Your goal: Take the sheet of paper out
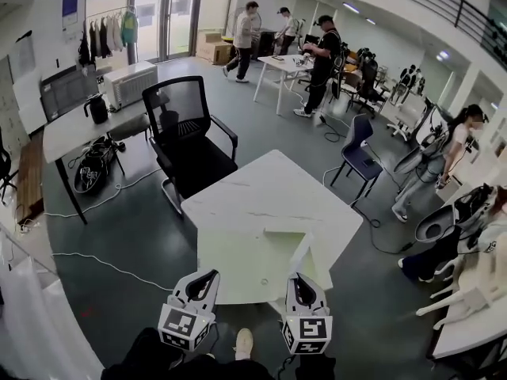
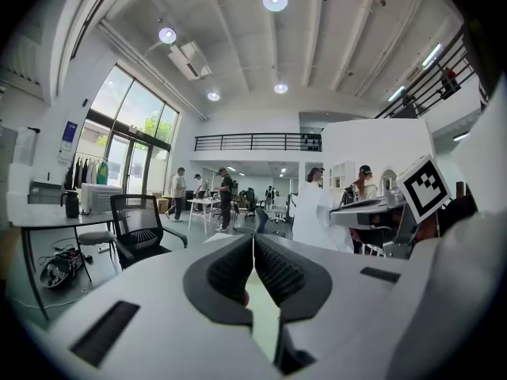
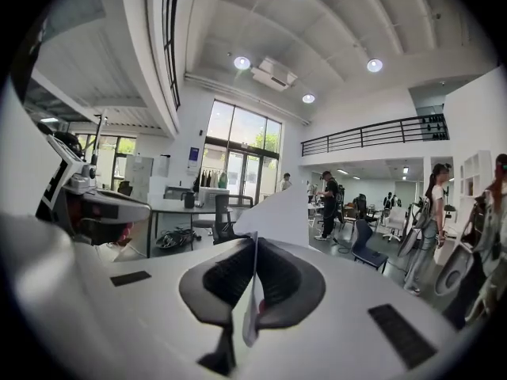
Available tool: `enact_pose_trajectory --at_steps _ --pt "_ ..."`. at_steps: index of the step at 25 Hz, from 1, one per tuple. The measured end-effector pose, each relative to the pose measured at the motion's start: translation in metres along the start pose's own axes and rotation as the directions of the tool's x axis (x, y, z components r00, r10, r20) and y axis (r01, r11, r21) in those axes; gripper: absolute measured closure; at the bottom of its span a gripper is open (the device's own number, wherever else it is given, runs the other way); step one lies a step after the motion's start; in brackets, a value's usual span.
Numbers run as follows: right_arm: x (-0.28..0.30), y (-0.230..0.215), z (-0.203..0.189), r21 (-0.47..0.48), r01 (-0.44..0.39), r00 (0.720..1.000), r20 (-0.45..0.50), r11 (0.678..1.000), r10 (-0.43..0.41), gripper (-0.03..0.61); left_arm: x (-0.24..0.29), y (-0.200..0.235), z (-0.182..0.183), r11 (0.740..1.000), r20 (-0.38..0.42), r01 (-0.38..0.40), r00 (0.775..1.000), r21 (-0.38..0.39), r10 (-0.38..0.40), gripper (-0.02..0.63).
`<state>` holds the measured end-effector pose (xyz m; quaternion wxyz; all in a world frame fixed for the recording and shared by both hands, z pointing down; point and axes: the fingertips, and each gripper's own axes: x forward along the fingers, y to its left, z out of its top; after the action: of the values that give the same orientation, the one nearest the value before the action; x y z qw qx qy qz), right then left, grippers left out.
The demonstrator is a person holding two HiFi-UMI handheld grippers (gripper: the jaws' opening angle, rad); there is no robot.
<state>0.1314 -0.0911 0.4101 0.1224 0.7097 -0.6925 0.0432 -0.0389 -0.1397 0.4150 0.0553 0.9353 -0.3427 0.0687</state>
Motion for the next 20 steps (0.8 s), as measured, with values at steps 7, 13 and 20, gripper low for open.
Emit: enact_pose_trajectory --at_steps 7,13,20 --pt "-0.043 0.012 -0.010 0.032 0.059 0.998 0.002 0.998 -0.059 0.557 -0.017 -0.024 0.001 0.996 0.001 0.079 0.997 0.031 -0.079 0.589" --pt "-0.081 0.014 -0.022 0.067 0.108 0.994 -0.006 0.992 -0.108 0.557 -0.029 -0.049 0.001 0.989 -0.011 0.137 0.991 0.049 -0.137 0.589" --pt "-0.114 0.002 -0.047 0.105 0.164 0.986 -0.032 0.981 -0.162 0.557 -0.029 -0.084 -0.012 0.977 -0.043 0.204 0.978 0.064 -0.202 0.589"
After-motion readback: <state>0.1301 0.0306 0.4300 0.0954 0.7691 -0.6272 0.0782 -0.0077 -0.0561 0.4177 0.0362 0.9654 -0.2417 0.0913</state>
